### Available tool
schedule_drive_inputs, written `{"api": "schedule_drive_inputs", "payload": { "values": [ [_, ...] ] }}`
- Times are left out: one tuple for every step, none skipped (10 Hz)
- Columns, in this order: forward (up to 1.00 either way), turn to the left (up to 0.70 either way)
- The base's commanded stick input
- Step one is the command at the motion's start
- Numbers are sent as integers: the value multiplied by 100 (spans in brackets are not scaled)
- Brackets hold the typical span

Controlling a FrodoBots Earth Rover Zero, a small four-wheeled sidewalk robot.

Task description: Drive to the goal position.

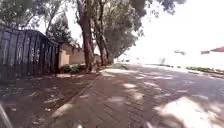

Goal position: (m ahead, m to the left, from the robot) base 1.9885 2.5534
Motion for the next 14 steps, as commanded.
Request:
{"api": "schedule_drive_inputs", "payload": {
  "values": [
    [70, -29],
    [70, -21],
    [70, -13],
    [70, -5],
    [70, 0],
    [70, 0],
    [70, 0],
    [70, 0],
    [70, 0],
    [70, 0],
    [70, 0],
    [70, 0],
    [70, 0],
    [70, 0]
  ]
}}
